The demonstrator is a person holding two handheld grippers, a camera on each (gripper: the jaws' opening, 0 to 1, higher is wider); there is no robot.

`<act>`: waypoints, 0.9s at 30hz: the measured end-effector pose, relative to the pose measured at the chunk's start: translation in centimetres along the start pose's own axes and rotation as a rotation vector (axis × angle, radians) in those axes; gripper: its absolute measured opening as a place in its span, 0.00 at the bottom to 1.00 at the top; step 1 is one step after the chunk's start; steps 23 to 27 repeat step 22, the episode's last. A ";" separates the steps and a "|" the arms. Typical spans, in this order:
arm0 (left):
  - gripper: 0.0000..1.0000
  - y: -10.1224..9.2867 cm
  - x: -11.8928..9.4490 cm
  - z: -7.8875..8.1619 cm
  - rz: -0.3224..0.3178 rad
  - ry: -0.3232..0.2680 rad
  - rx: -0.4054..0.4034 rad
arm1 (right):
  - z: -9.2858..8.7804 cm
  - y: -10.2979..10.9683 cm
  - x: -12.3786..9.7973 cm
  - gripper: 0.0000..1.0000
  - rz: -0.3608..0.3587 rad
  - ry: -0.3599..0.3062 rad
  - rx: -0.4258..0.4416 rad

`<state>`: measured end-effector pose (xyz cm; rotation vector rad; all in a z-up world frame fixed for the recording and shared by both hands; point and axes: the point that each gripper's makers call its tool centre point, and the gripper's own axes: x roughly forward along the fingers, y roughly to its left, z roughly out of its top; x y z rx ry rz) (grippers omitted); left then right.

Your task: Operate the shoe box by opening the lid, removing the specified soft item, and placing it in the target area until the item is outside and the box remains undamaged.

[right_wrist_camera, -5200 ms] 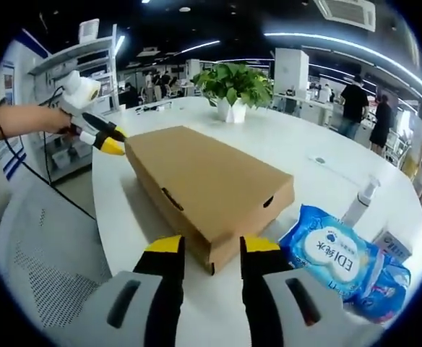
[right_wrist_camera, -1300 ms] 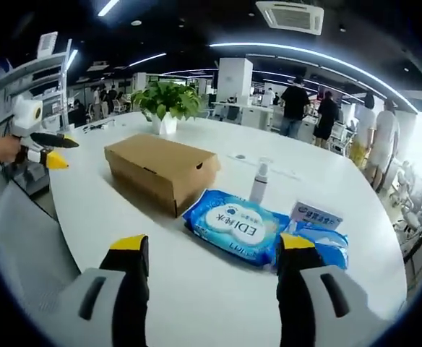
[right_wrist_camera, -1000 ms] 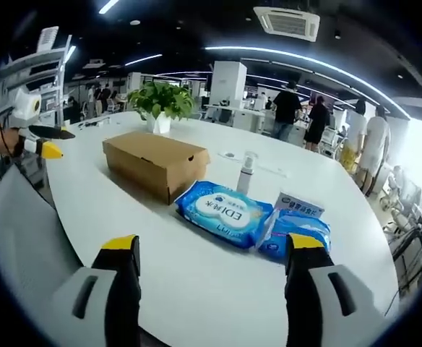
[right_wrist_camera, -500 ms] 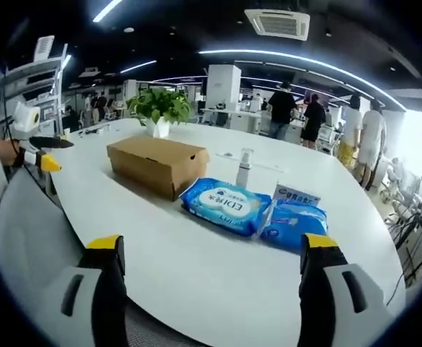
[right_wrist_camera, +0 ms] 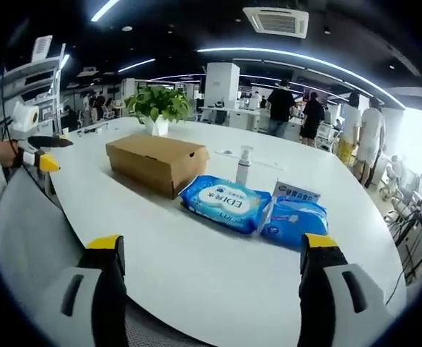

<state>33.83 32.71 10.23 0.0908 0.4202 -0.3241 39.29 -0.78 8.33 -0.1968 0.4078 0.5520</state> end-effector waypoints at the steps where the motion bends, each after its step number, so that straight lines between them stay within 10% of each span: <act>1: 1.00 0.0 0.0 0.1 0.001 -0.002 -0.002 | 0.0 -0.1 0.0 0.96 -0.001 -0.001 0.003; 27: 1.00 -0.1 -0.1 -0.2 -0.003 0.005 -0.009 | 0.9 -1.2 -0.2 0.94 -0.021 -0.020 0.022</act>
